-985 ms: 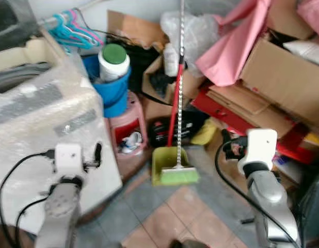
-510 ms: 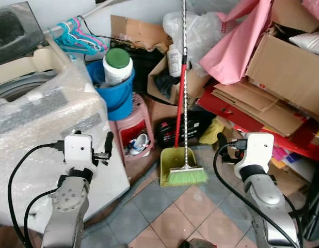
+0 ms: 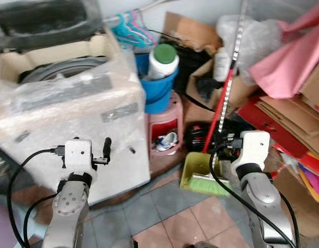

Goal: Clothes washing

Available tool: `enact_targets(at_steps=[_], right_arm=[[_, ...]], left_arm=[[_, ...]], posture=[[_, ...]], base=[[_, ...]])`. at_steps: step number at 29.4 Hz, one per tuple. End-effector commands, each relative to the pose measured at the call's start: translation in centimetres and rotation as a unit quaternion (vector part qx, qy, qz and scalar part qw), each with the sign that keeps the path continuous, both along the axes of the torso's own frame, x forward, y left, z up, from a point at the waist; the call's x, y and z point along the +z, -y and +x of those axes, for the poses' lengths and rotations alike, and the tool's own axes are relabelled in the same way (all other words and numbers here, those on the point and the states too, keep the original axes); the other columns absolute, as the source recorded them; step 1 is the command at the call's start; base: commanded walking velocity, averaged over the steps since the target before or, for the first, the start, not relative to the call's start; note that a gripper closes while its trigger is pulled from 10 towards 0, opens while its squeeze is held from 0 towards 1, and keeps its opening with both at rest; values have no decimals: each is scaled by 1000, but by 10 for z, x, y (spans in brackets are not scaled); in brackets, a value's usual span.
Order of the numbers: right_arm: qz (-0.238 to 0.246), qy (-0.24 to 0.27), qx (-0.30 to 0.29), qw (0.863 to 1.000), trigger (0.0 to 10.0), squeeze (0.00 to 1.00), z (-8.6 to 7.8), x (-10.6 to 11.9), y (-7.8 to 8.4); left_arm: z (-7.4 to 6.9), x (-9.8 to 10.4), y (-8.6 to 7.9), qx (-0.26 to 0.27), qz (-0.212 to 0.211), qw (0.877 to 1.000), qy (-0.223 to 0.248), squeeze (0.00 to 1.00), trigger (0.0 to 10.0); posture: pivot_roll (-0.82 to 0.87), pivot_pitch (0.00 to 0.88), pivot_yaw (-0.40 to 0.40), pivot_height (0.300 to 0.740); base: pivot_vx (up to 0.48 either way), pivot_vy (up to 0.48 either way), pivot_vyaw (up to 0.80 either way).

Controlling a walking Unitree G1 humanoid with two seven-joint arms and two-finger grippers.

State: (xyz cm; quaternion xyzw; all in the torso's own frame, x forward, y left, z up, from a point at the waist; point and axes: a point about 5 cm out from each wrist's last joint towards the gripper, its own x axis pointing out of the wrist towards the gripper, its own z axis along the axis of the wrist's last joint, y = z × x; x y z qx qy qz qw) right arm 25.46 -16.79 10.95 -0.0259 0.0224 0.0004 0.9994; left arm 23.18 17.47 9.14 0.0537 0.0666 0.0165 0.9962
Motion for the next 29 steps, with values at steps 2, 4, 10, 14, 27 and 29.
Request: enact_targets(at_steps=[2, 4, 10, 14, 27, 29], right_arm=[[7, -3, 2, 1000, 10000, 0, 6, -4, -8], [11, 2, 4, 1000, 10000, 0, 10, -3, -10], [2, 51, 31, 998, 10000, 0, 24, 23, -12], [10, 34, 12, 999, 10000, 0, 23, 16, -3], [-10, 34, 16, 999, 10000, 0, 18, 16, -1], [-5, 24, -2, 1000, 10000, 0, 17, 14, 5]], left_arm=[[6, -6, -3, 7, 19, 1000, -6, 0, 10000], [14, -5, -5, 12, 33, 999, -1, 0, 10000], [30, 14, -14, 11, 42, 999, 25, 0, 10000], [23, 14, -23, 64, 19, 998, 12, 0, 10000], [19, 15, 6, 27, 6, 1000, 14, 0, 10000], [22, 20, 10, 17, 7, 1000, 15, 0, 10000]], posture=[[-26, 0, 40, 740], [-9, 0, 39, 740], [-8, 0, 39, 740], [21, 0, 39, 740], [-1, 0, 22, 740], [-2, 0, 19, 740]], base=[[0, 0, 800], [0, 0, 800], [0, 0, 800], [0, 0, 800], [0, 0, 738], [0, 367, 0]])
